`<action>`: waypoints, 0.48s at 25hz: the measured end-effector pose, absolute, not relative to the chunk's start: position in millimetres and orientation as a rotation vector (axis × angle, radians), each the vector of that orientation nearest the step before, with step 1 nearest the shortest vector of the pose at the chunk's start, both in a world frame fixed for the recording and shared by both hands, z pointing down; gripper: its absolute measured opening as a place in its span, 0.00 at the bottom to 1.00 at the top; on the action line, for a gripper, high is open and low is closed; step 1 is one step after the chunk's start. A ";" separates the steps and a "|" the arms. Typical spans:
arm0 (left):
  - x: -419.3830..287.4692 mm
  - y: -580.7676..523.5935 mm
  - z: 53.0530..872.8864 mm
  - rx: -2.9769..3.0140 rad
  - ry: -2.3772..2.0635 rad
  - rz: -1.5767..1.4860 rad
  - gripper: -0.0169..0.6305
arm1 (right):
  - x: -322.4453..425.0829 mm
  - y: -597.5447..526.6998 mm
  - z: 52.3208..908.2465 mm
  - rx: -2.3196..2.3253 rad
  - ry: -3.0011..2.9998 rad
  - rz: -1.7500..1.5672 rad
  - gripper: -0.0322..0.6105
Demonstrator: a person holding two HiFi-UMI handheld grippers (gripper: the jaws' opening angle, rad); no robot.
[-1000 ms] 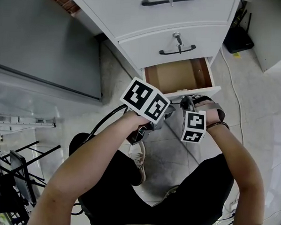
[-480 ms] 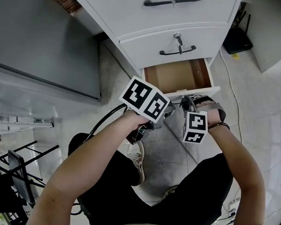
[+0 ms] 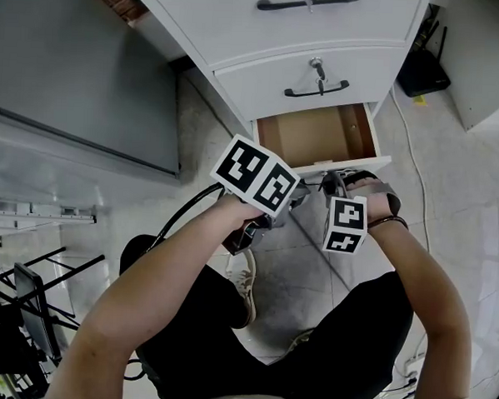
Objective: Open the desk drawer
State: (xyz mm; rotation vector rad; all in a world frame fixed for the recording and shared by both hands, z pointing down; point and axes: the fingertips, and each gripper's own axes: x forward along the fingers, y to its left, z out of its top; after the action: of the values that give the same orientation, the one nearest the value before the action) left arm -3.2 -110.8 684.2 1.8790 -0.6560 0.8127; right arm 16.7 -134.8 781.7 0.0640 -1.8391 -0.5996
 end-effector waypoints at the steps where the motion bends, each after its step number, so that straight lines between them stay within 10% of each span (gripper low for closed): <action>1: -3.1 -110.7 684.5 1.879 -0.655 0.815 0.04 | 16.8 -134.2 782.2 0.063 -1.835 -0.608 0.09; 12: -5.1 -110.9 690.6 1.863 -0.659 0.842 0.04 | 19.0 -129.3 792.9 0.120 -1.872 -0.580 0.08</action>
State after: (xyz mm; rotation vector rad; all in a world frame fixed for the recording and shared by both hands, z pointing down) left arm -5.1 -110.9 690.6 1.8633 -0.6594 0.8416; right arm 19.0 -129.3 792.9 0.1196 -1.8719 -0.5801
